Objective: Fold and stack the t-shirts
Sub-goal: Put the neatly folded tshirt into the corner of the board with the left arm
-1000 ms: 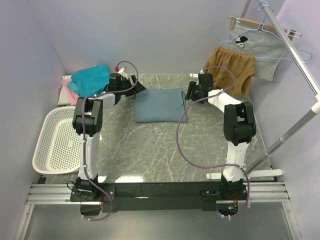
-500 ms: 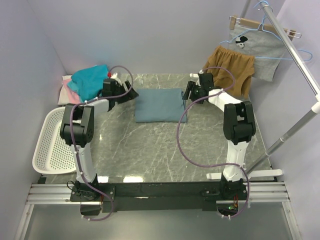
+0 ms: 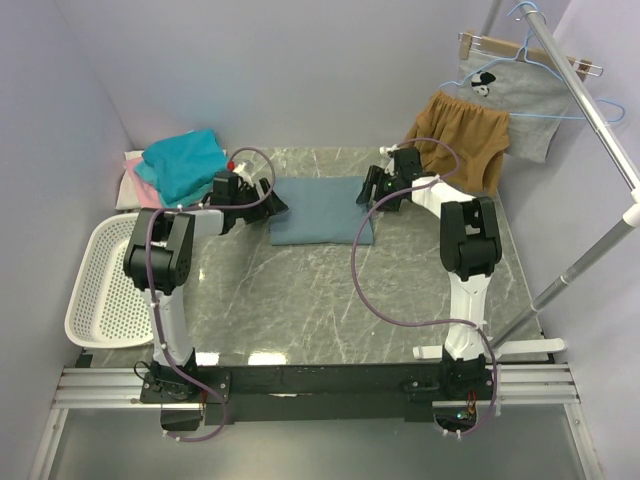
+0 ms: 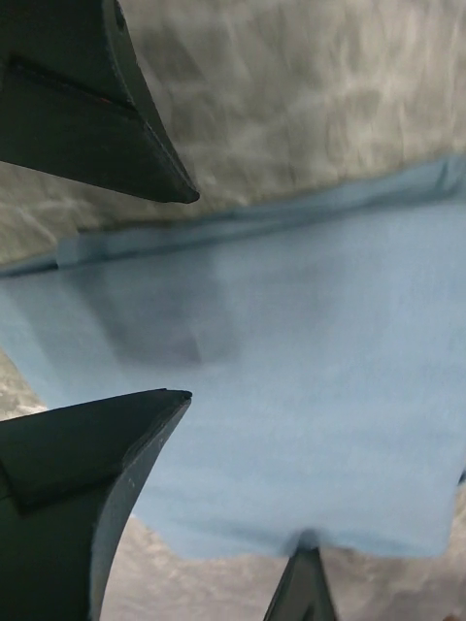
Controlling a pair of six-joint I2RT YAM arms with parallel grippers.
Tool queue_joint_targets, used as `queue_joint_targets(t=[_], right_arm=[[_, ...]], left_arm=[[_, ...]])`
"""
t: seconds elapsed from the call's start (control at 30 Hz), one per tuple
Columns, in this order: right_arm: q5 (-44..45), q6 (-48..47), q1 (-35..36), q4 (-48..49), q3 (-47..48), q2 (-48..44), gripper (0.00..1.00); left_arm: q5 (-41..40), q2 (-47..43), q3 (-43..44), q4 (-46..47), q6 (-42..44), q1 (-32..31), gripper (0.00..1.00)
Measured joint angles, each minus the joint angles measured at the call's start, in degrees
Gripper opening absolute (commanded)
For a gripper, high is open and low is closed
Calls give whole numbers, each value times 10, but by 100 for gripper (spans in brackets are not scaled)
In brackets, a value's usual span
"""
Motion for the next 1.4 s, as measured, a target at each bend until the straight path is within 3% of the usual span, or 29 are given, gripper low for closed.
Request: queue_joint_targets(t=[0.27,0.37,0.4,0.43,0.47,0.5,0.53,0.7,0.9,1.1,1.4], right_arm=[[-34,4,0,-19,46,40,78],[-46,5,0,-24,54,45,78],[-49,5,1,-26,56,47,78],[-52,5,1,-28,59,48,78],[-55,5,1,-29,61,50,78],[-57,5,1,-29,63,51,78],[-60,5,1,-29,63,52,78],[-62,5,1,-22,57,50,78],[-61,3,2,-2,-3,12,78],[-61,3,7,-3,-42,-16,78],[-61,4,21,-3,-44,-16,79]], left_arm=[[80,48,17,73,-35,-20,83],[103,77,39,102,-55,-35,74],[111,89,49,111,-63,-41,67],[117,101,59,120,-69,-47,42],[122,112,68,125,-75,-52,31],[125,123,76,127,-81,-57,7],[126,130,78,127,-89,-60,1],[136,143,113,80,-86,-62,1],[41,133,232,-117,-6,-43,1],[-57,94,360,-252,81,31,1],[-129,106,599,-345,196,138,1]])
